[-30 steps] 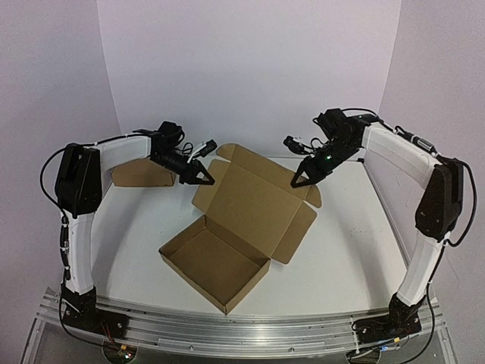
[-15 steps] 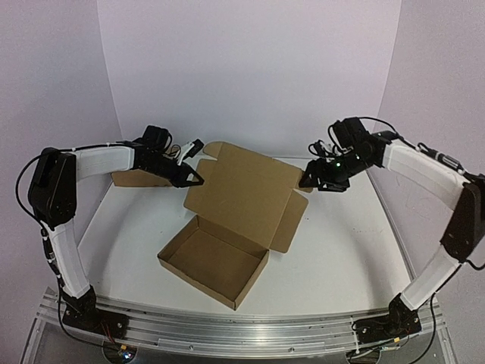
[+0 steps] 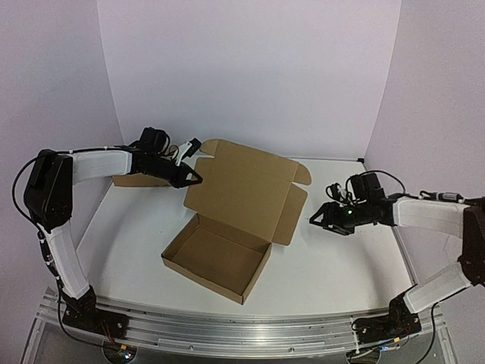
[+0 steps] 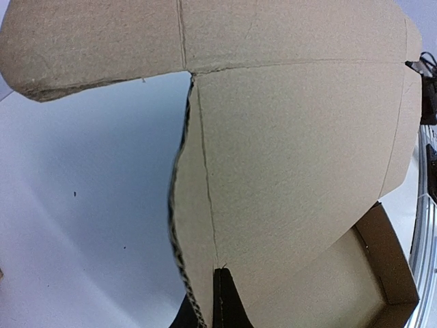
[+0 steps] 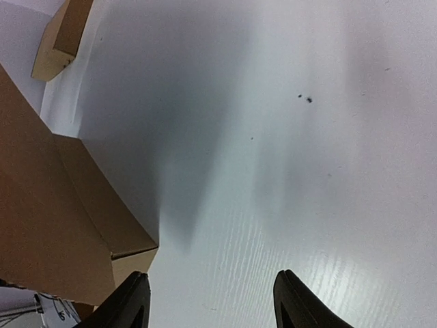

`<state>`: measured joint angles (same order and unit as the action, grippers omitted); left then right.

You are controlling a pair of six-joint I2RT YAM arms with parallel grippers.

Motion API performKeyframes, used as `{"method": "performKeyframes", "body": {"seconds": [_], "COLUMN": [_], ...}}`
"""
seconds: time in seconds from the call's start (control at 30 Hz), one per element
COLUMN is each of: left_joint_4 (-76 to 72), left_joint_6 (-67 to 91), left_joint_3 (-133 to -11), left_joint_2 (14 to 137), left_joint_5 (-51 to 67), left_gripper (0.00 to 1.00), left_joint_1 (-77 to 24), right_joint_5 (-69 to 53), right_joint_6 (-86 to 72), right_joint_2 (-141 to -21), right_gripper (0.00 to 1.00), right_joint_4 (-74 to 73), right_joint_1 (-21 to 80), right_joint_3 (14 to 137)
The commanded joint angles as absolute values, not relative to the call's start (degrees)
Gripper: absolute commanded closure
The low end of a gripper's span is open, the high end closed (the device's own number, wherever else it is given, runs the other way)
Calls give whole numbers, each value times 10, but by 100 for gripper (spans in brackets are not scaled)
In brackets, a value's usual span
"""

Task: Fold the paper box

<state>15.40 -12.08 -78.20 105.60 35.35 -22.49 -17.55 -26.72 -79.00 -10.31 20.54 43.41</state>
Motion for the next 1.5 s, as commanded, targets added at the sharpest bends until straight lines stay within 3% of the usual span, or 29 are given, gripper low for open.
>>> {"method": "performKeyframes", "body": {"seconds": [0.0,0.2,0.83,1.03,1.2,1.37,1.4,1.47], "left_joint_4": [131,134,142,152,160,173,186,223], "left_joint_6": [-127,-130,-141,-131,-108,-113,-122,-145], "left_joint_3": [-773,-773,-774,-780,-771,-771,-777,-795], "left_joint_2": [1028,1028,1030,1031,1031,1026,1025,1024], "left_joint_5": [334,324,342,372,395,395,396,411], "left_gripper": [100,100,100,100,100,99,94,74], "left_joint_1": [-225,-228,-235,-235,-235,-235,-234,-224], "right_joint_5": [-248,-240,-181,-197,-204,-215,-217,-223], "right_joint_6": [-312,-344,-364,-378,-402,-386,-377,-363], "right_joint_2": [-814,-840,-967,-1010,-1047,-1050,-1044,-1032], "right_gripper": [36,34,29,47,77,92,95,100], "right_joint_4": [179,327,529,601,664,671,671,670], "right_joint_1": [241,296,349,349,354,354,353,347], "right_joint_3": [388,356,387,407,413,407,402,389]}}
